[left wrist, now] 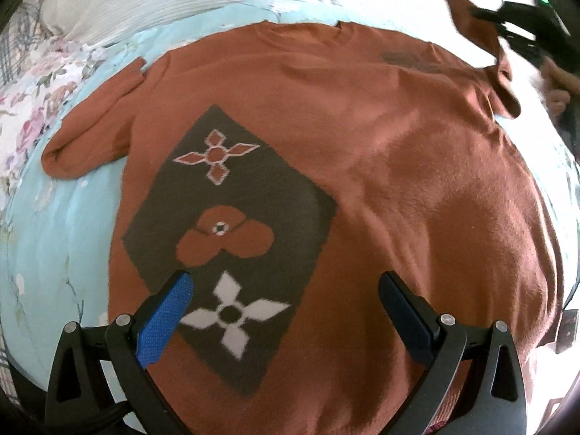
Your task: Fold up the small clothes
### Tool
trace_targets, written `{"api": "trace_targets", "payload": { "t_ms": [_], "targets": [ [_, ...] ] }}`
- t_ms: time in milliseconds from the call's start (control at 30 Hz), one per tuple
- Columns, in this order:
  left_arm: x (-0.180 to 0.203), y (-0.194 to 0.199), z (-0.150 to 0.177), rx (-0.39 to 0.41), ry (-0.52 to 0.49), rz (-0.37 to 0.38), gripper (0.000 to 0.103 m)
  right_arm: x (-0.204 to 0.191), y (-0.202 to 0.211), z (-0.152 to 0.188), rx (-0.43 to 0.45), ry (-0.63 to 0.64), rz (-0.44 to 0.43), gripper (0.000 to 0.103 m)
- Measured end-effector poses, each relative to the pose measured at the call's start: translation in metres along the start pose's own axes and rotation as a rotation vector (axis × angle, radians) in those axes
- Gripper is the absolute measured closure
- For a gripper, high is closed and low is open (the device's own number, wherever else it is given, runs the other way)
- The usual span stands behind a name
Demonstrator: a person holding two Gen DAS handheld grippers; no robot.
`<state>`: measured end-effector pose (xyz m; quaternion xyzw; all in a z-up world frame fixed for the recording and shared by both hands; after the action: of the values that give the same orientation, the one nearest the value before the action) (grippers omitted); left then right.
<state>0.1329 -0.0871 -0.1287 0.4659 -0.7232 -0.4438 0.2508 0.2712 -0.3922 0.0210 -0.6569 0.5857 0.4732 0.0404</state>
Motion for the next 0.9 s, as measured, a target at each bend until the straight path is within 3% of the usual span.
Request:
{"api": "trace_targets", "payload": {
  "t_ms": [200,467,567,600,667,767,900],
  "targets": [
    [-0.026,0.011,0.004,0.037,0.069,0.008,0.001,-0.072,-0.1,0.074,-0.186,0.022,-0.114,0.094],
    [-0.059,0.006,0.013,0.042,0.149,0.023,0.001,-0.097,-0.166,0.148,-0.343,0.059,-0.133,0.094],
    [-0.07,0.003,0.01,0.049,0.188,0.05,0.001,-0.098,-0.184,0.166,-0.393,0.058,-0.125,0.084],
    [-0.074,0.001,0.006,0.055,0.204,0.066,0.001,-0.096,-0.186,0.169,-0.403,0.056,-0.114,0.076],
    [-0.078,-0.002,0.0,0.061,0.217,0.081,0.001,-0.098,-0.185,0.171,-0.414,0.04,-0.122,0.045],
    [-0.085,-0.006,-0.023,0.091,0.228,0.107,0.001,-0.099,-0.164,0.162,-0.364,0.048,-0.139,0.043],
    [-0.094,-0.022,-0.065,0.121,0.219,0.123,0.001,-0.082,-0.115,0.142,-0.268,0.025,-0.096,0.043]
  ]
}}
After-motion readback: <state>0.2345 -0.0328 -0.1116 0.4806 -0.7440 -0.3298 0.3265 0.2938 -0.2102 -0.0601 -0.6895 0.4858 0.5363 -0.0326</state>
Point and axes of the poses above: each gripper's, at about its wrist camera, not at the fingertips, and y roughly against the way its jaws point, x to its right, z to its underside, the point moved 9 cm from there along -y, roughly the way its jaws point, and after that the axes turned 7 degrees about -y, right-handed, at the moved point
